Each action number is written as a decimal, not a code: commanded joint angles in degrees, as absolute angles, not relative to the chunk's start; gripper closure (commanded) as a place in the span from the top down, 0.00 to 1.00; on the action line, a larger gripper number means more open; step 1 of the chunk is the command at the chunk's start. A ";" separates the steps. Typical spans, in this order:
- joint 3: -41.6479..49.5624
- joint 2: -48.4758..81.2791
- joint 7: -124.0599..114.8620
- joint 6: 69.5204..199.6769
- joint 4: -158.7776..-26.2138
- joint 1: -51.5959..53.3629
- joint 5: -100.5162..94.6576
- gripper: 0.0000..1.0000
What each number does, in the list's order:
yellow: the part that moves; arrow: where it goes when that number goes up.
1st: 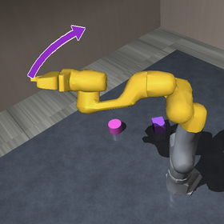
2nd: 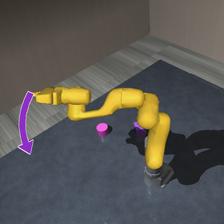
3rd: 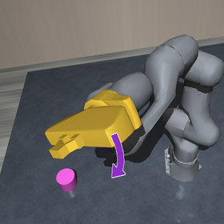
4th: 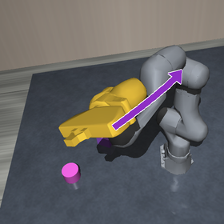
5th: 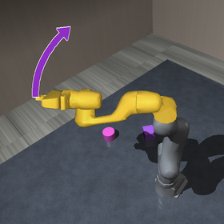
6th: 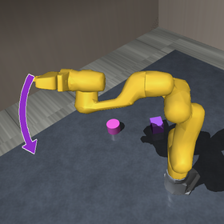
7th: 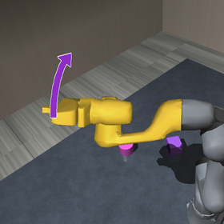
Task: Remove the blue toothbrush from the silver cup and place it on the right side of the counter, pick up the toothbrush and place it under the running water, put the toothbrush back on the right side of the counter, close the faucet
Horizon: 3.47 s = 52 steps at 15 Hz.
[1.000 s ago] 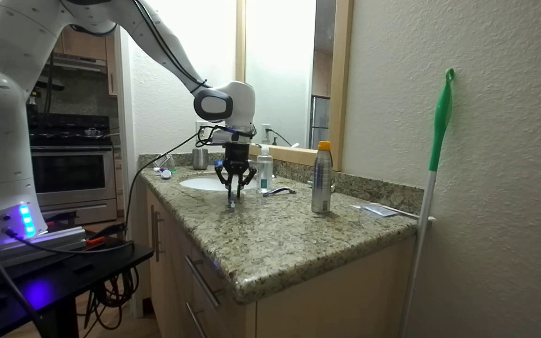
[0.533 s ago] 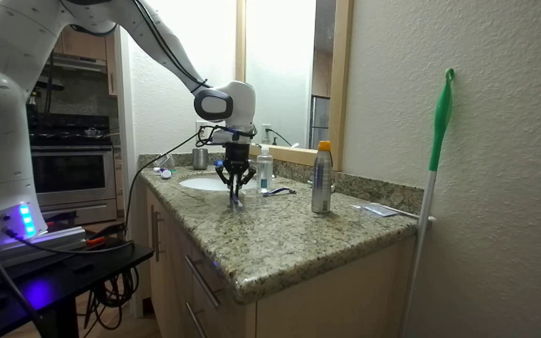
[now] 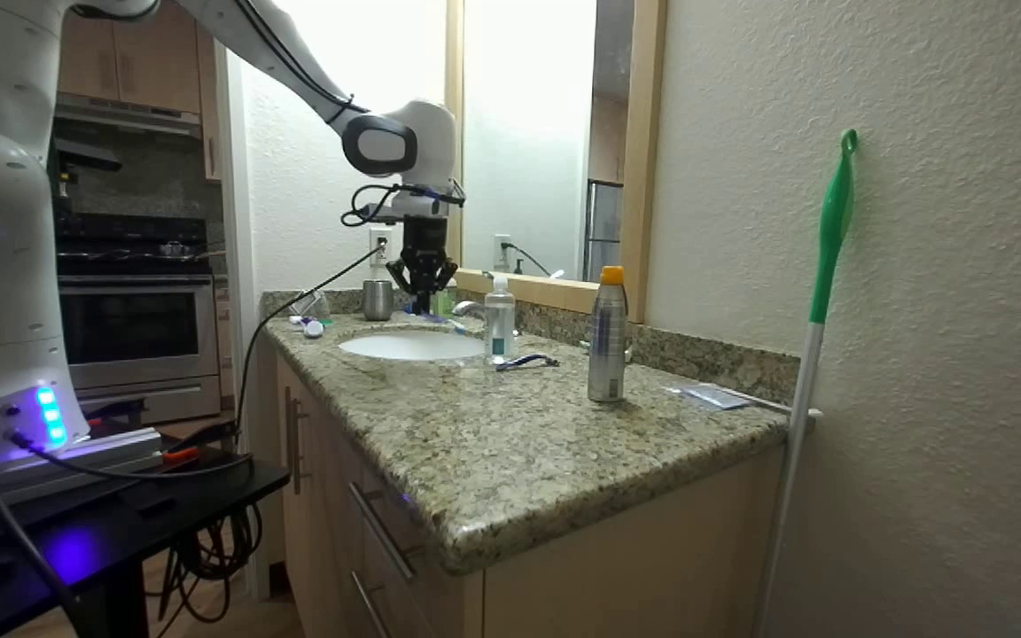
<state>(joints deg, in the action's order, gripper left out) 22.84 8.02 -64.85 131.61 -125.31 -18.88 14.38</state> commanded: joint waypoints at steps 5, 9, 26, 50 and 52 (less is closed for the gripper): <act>17.79 -14.31 -53.83 117.06 -136.91 -16.78 11.89 0.03; 16.47 -14.63 -43.95 111.72 -133.85 -15.03 17.86 0.03; 14.56 8.56 -30.78 104.85 -117.95 -12.69 31.41 0.03; 9.34 32.36 -33.87 124.52 -98.28 -9.69 26.23 0.03; 7.85 29.70 -31.68 125.31 -100.09 -9.74 28.01 0.03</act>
<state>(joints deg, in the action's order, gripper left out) 10.35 32.25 -34.98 123.88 -98.94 -8.68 25.88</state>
